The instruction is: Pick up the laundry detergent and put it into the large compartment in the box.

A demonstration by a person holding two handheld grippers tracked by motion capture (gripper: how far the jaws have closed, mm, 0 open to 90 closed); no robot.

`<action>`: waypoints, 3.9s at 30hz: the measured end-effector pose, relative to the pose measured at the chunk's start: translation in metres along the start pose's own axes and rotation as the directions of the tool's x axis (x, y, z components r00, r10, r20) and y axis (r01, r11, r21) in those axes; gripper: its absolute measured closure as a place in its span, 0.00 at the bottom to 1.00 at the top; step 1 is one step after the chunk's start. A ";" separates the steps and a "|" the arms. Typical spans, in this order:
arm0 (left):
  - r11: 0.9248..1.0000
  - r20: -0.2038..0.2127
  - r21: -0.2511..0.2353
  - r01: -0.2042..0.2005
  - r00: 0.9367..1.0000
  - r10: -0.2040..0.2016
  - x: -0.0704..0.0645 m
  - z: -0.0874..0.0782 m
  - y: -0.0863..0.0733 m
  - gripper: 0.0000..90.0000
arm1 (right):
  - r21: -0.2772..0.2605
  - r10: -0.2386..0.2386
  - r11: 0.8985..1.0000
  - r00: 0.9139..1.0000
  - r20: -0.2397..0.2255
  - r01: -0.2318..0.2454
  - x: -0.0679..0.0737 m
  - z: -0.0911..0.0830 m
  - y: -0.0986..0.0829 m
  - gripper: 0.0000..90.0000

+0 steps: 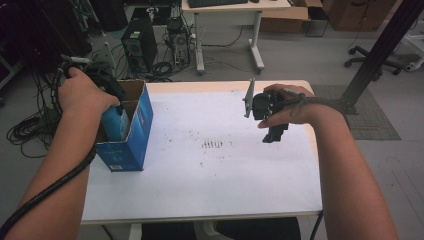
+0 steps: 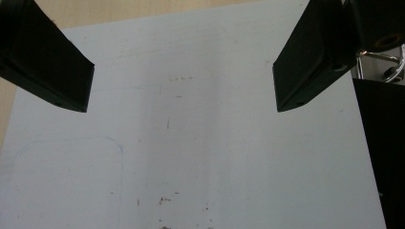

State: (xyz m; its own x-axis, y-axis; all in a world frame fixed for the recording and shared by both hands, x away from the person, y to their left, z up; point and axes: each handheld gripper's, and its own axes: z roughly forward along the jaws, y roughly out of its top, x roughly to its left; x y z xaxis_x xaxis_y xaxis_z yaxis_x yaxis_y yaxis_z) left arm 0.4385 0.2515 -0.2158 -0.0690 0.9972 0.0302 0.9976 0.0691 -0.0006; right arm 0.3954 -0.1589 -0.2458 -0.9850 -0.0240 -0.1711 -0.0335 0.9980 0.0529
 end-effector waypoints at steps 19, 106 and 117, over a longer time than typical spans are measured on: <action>1.000 0.010 -0.007 -0.009 1.000 0.009 0.004 0.037 -0.003 0.42 | -0.006 -0.005 1.000 1.000 0.003 0.005 0.000 0.001 0.001 0.08; 0.996 0.015 -0.079 -0.040 0.999 0.041 0.004 0.050 -0.011 0.30 | -0.009 -0.016 1.000 1.000 0.011 0.016 0.006 0.000 0.003 0.08; 0.994 0.004 -0.100 -0.037 0.999 0.038 0.006 0.041 -0.014 0.23 | -0.009 -0.014 1.000 1.000 0.014 0.014 0.008 -0.001 0.002 0.08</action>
State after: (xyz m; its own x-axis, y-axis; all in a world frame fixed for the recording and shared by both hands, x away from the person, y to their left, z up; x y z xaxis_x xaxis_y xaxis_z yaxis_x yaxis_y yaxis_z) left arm 0.4241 0.2577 -0.2568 -0.0311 0.9992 0.0261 0.9948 0.0284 0.0977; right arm 0.3873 -0.1571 -0.2458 -0.9819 -0.0371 -0.1859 -0.0489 0.9970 0.0594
